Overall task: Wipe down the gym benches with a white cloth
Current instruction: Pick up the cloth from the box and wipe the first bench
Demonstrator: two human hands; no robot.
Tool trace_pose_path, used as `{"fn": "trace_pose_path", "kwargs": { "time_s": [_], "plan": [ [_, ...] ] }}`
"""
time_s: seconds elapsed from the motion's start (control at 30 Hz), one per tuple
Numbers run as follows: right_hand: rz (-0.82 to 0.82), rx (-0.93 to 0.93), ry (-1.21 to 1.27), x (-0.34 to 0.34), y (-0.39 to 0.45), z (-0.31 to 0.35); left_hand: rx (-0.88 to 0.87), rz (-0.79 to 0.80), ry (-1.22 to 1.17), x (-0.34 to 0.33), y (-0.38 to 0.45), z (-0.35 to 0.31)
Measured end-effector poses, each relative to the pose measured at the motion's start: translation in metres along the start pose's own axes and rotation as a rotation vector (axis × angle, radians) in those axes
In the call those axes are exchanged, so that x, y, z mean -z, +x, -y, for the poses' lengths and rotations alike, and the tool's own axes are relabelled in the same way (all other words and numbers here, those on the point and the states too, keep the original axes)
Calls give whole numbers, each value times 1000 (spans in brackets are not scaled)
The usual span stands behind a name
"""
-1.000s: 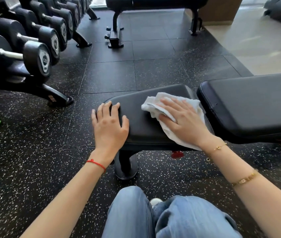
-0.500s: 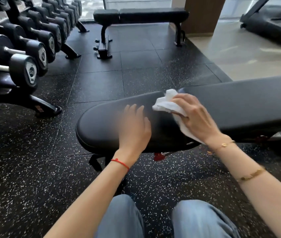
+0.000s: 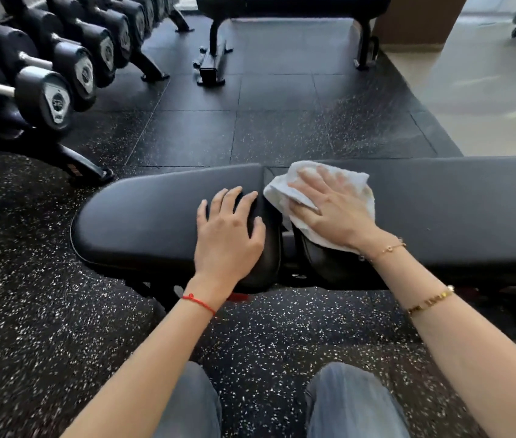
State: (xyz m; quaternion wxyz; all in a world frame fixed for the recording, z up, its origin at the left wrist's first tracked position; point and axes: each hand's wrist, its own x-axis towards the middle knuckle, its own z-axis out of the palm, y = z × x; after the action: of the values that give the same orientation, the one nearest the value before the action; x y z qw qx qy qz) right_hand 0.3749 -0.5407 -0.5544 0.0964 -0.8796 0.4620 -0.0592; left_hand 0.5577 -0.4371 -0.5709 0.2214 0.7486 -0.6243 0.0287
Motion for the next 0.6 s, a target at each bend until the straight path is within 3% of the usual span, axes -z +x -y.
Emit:
{"fn": "trace_pose_path", "kwargs": {
  "time_s": [0.13, 0.27, 0.6],
  "plan": [
    [-27, 103, 80, 0, -42, -16, 15, -8, 0, 0, 0, -1],
    [17, 79, 172, 15, -44, -42, 24, -20, 7, 2, 0, -1],
    [-22, 129, 142, 9, -64, -44, 35, -2, -21, 7, -1, -6]
  ]
}}
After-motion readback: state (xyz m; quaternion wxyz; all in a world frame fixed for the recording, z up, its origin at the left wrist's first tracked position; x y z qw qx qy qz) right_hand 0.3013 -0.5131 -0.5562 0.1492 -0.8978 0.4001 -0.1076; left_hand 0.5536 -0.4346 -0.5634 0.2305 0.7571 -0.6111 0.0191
